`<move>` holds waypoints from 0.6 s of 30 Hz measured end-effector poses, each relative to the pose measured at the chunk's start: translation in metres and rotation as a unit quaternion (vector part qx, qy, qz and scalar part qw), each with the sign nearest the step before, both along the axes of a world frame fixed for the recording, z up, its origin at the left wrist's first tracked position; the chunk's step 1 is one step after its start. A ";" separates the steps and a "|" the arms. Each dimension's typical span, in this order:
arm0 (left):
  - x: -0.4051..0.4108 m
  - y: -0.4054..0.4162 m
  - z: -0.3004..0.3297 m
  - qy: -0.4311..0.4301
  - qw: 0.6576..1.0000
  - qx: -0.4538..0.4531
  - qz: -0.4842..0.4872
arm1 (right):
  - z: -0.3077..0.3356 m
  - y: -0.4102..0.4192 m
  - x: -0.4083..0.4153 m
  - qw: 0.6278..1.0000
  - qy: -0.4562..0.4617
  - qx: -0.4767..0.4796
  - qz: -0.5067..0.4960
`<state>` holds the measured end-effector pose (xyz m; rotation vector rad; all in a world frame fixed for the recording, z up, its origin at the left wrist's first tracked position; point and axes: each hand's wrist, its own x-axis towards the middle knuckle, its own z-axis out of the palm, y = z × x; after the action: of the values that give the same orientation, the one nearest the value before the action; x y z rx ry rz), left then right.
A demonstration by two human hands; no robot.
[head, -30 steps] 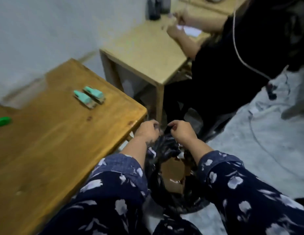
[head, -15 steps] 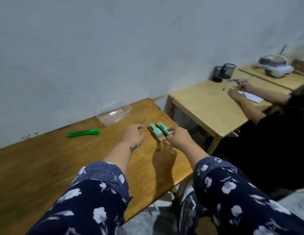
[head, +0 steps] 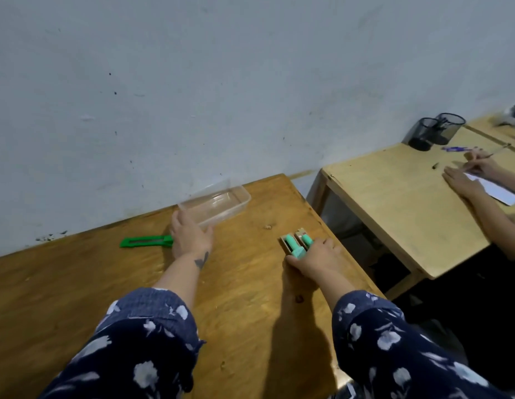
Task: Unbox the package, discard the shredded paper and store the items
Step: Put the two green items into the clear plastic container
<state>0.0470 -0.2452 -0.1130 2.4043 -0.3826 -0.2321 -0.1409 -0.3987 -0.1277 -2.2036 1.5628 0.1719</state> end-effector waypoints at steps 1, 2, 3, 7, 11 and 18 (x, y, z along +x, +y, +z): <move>0.008 -0.005 -0.003 0.005 1.000 -0.005 0.014 | -0.001 -0.004 0.007 1.000 -0.003 -0.006 0.002; 0.015 -0.009 -0.006 0.010 1.000 -0.009 0.025 | -0.003 -0.008 0.014 1.000 -0.006 -0.006 0.007; 0.021 -0.013 -0.007 0.018 0.999 -0.011 0.033 | -0.004 -0.013 0.020 1.000 -0.011 0.000 0.013; 0.037 -0.022 -0.015 0.044 0.998 0.002 0.033 | 0.004 -0.039 0.045 0.997 -0.059 0.040 0.019; 0.049 -0.026 -0.018 0.056 0.998 0.019 0.026 | 0.029 -0.060 0.090 0.987 -0.116 0.010 0.113; 0.062 -0.033 -0.015 0.032 0.996 0.076 0.032 | 0.065 -0.057 0.193 0.910 -0.093 -0.078 0.396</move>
<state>0.1090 -0.2784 -0.1281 2.5472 -0.2656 -0.3195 0.0524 -0.4557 -0.0632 -2.7659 0.5220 0.0691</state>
